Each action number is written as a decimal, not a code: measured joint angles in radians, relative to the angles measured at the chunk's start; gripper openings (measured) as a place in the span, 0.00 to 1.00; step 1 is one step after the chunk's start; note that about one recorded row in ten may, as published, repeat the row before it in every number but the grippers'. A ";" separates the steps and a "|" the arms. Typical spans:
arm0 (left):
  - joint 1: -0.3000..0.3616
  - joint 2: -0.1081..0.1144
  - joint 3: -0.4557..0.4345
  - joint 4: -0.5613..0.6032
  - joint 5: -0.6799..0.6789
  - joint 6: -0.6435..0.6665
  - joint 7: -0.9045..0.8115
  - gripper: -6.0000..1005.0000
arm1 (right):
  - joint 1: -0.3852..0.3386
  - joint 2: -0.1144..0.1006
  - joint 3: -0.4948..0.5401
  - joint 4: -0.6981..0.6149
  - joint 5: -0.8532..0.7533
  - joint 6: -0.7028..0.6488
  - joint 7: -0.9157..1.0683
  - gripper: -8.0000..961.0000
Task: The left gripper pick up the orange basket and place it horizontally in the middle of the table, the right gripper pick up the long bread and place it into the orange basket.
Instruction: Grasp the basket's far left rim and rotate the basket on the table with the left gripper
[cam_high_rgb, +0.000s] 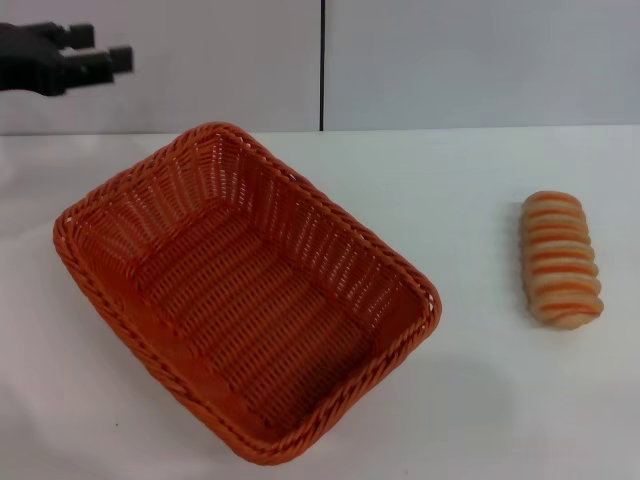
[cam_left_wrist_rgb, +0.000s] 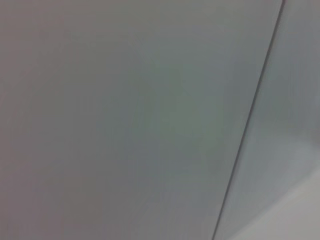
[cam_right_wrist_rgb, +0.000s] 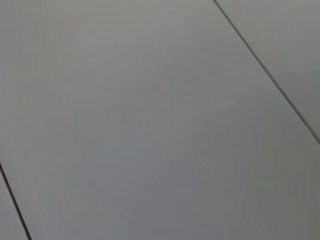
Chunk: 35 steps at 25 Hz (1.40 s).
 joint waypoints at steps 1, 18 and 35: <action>-0.010 -0.004 0.000 0.004 0.034 -0.003 -0.006 0.63 | -0.001 0.000 0.001 0.000 0.000 0.000 0.000 0.79; -0.122 -0.055 0.063 0.012 0.370 -0.005 -0.063 0.78 | -0.012 0.006 0.004 0.010 -0.002 0.000 0.011 0.79; -0.148 -0.088 0.132 0.001 0.469 -0.062 -0.108 0.78 | -0.020 0.006 0.007 0.011 0.001 0.000 0.011 0.79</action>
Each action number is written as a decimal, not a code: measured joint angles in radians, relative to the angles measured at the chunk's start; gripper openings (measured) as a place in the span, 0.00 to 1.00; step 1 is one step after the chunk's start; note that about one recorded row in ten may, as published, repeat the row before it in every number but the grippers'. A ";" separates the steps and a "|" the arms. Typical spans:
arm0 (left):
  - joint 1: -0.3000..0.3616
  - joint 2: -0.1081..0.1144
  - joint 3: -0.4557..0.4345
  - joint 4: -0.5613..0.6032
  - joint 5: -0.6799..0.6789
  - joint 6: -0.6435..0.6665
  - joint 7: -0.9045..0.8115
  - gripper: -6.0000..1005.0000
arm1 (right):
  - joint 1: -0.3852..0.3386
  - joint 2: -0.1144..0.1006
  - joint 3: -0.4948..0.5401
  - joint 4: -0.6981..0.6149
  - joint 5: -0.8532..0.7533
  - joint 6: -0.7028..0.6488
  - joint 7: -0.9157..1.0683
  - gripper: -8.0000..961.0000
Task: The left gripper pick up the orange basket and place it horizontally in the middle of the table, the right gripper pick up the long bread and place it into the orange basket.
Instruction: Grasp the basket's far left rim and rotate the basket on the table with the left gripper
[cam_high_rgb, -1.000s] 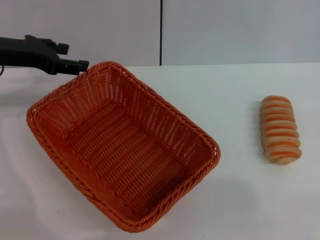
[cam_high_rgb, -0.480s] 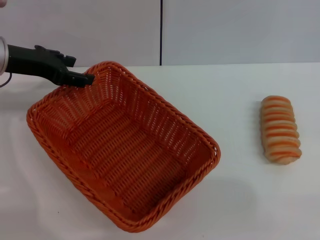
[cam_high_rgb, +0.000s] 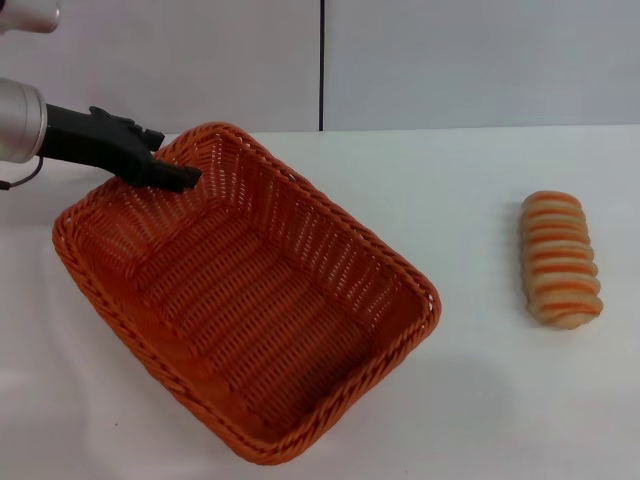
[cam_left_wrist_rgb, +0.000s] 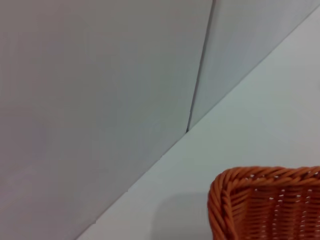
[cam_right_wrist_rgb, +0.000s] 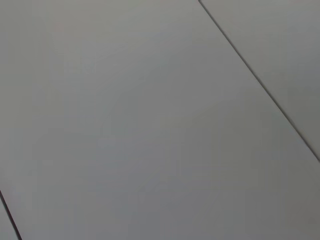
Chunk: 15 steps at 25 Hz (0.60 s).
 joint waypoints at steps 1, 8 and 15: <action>-0.001 -0.001 0.000 0.000 0.007 -0.004 -0.003 0.78 | 0.000 0.000 0.000 0.000 0.000 0.000 0.000 0.79; 0.000 -0.002 0.020 -0.012 0.014 -0.022 -0.020 0.77 | -0.004 -0.004 0.000 0.000 0.000 0.008 -0.001 0.79; -0.002 -0.002 0.031 -0.010 0.028 -0.024 -0.025 0.77 | -0.004 -0.005 0.000 0.000 0.000 0.015 -0.001 0.79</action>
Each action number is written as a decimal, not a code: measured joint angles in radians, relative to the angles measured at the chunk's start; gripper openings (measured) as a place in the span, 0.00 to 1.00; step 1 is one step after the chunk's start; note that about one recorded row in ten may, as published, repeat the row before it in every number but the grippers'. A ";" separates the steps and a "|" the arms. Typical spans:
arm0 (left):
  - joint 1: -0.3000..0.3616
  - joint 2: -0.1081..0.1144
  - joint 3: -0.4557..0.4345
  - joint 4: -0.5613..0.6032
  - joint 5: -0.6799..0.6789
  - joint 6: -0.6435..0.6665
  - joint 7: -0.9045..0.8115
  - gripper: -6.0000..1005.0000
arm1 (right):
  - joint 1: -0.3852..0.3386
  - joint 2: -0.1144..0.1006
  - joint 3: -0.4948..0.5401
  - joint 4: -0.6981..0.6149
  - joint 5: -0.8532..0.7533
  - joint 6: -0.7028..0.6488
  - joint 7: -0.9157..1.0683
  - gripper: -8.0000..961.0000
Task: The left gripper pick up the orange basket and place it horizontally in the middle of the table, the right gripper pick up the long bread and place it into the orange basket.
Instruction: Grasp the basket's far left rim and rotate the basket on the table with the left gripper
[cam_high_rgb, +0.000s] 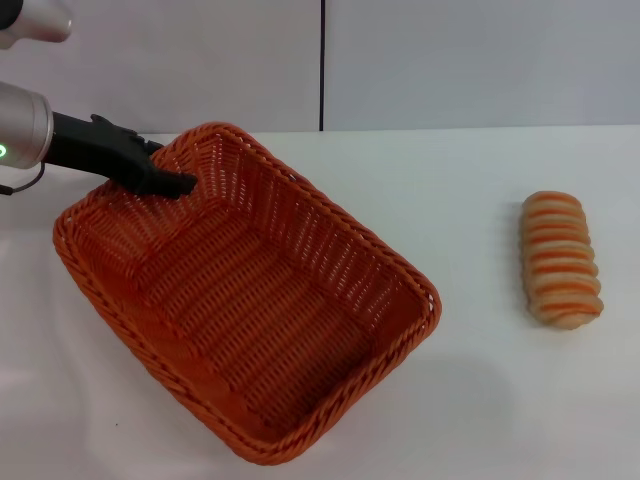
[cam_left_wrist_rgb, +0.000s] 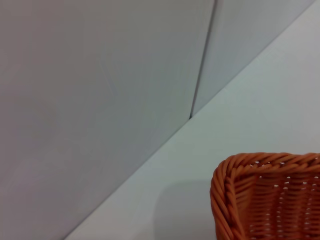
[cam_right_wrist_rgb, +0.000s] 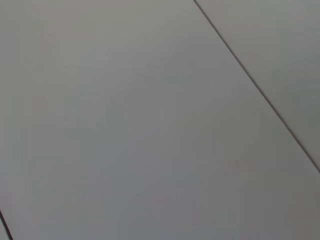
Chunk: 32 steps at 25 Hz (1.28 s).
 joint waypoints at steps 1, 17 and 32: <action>0.000 0.000 0.008 0.002 0.000 -0.001 0.000 0.77 | -0.001 0.000 0.002 0.000 0.000 0.001 0.000 0.79; -0.009 -0.003 0.074 0.029 0.042 -0.002 -0.047 0.22 | -0.004 0.004 0.014 0.003 0.002 0.012 -0.002 0.79; 0.038 0.001 0.059 0.144 -0.083 0.055 -0.118 0.18 | -0.003 0.005 0.022 0.003 0.002 0.025 -0.002 0.79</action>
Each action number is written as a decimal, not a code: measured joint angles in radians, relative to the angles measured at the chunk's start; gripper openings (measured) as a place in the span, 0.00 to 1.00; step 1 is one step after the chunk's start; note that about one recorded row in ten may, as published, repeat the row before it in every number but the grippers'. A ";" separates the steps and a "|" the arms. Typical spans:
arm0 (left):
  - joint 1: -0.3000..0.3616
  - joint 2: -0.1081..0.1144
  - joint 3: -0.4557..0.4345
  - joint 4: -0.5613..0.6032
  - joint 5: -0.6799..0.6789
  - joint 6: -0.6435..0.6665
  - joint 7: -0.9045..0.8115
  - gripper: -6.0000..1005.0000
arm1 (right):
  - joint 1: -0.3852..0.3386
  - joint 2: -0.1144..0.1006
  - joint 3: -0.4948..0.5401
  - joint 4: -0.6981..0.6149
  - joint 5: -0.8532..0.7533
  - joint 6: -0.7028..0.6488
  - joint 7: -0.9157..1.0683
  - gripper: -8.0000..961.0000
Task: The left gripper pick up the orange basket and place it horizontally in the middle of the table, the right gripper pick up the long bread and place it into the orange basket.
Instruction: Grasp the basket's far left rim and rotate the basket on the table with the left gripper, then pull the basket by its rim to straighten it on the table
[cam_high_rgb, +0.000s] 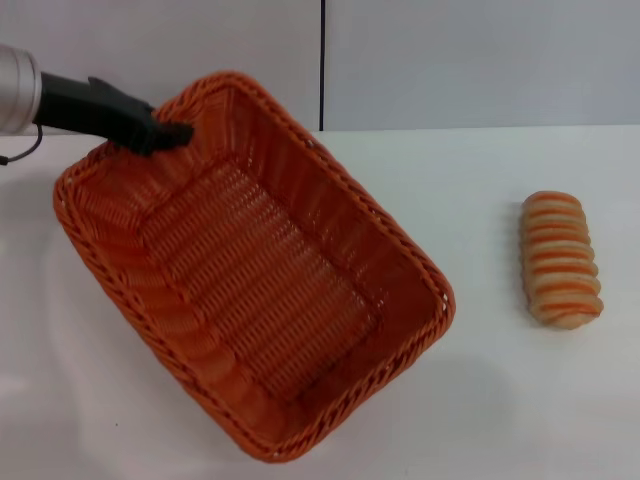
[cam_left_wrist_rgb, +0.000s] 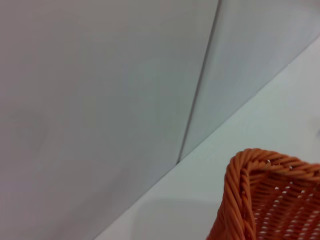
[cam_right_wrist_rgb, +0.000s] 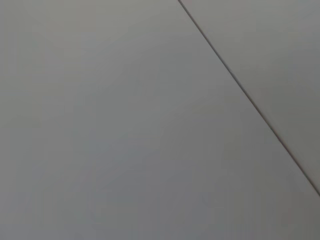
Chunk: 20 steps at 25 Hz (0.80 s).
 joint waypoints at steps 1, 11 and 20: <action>0.006 0.002 -0.001 0.063 -0.035 0.054 -0.070 0.18 | 0.001 0.000 0.003 0.000 0.000 0.000 0.000 0.79; 0.030 0.001 -0.026 0.202 -0.125 0.094 -0.358 0.18 | 0.016 -0.009 0.019 0.000 0.002 0.015 -0.001 0.79; 0.091 -0.010 -0.043 0.202 -0.198 0.049 -0.556 0.18 | 0.023 -0.029 0.017 -0.002 0.003 0.040 0.027 0.79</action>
